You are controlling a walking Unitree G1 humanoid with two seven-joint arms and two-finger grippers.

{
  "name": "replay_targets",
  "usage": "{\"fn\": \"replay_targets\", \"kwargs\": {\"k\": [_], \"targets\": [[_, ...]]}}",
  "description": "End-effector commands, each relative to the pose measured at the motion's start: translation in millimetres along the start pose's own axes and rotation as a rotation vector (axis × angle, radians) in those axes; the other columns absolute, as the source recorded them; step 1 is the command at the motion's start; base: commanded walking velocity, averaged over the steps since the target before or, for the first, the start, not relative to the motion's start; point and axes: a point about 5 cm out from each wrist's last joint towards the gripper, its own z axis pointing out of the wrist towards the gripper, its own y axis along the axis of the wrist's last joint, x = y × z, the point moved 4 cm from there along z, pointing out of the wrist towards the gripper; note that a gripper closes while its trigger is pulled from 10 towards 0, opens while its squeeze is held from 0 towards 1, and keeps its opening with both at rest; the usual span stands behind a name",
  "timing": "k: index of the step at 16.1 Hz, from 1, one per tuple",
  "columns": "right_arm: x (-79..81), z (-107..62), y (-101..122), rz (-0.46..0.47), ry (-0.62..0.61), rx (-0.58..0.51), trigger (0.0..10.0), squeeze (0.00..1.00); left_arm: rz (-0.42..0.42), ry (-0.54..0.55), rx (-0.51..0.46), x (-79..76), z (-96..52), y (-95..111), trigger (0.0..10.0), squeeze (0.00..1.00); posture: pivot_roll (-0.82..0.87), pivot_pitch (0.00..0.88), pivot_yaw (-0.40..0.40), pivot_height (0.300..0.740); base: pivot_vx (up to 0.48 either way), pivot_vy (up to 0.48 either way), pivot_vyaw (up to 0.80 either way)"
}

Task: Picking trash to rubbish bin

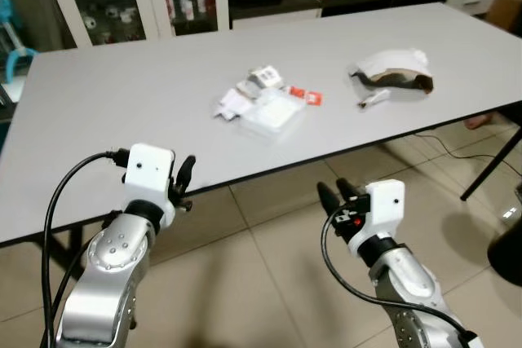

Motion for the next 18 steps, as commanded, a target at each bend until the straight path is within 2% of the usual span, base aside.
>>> {"fn": "replay_targets", "kwargs": {"k": [1,2,3,6,8,11,18], "targets": [[5.9,3.2,6.5,-0.002,0.027,-0.019,10.0,0.0,-0.002,0.021,-0.002,5.5,-1.8,-0.5,10.0,0.0,-0.02,0.008,-0.01,0.74,0.0,0.0,0.0],[6.2,3.2,6.8,-0.002,0.028,-0.019,10.0,0.0,0.004,0.019,-0.008,5.5,-1.6,0.5,10.0,0.0,-0.03,0.008,-0.011,0.74,0.0,0.0,0.0],[6.0,3.3,7.2,-0.004,0.029,-0.019,10.0,0.0,0.062,0.023,-0.007,5.7,-1.4,1.7,10.0,0.0,-0.03,0.008,-0.013,0.74,0.0,-0.48,0.0],[3.9,4.6,8.4,-0.013,0.029,-0.018,10.0,0.0,0.004,0.052,0.0,7.1,-0.8,-0.1,10.0,0.0,-0.03,0.01,-0.021,0.74,0.0,-0.48,0.0],[2.1,7.0,12.2,-0.025,0.03,-0.022,10.0,0.0,-0.088,0.08,-0.018,10.4,-0.4,2.8,10.0,0.0,-0.03,0.018,-0.032,0.74,0.0,0.0,0.0],[2.7,12.6,19.4,-0.057,0.043,-0.032,10.0,0.0,-0.083,0.102,-0.058,9.6,0.5,8.4,10.0,0.0,-0.02,0.027,-0.047,0.74,0.0,0.0,0.0],[3.6,24.8,34.2,-0.081,0.056,-0.061,10.0,0.0,-0.074,0.108,-0.083,11.0,6.4,17.6,10.0,0.0,-0.02,0.041,-0.056,0.74,0.039,0.0,0.0]]}}
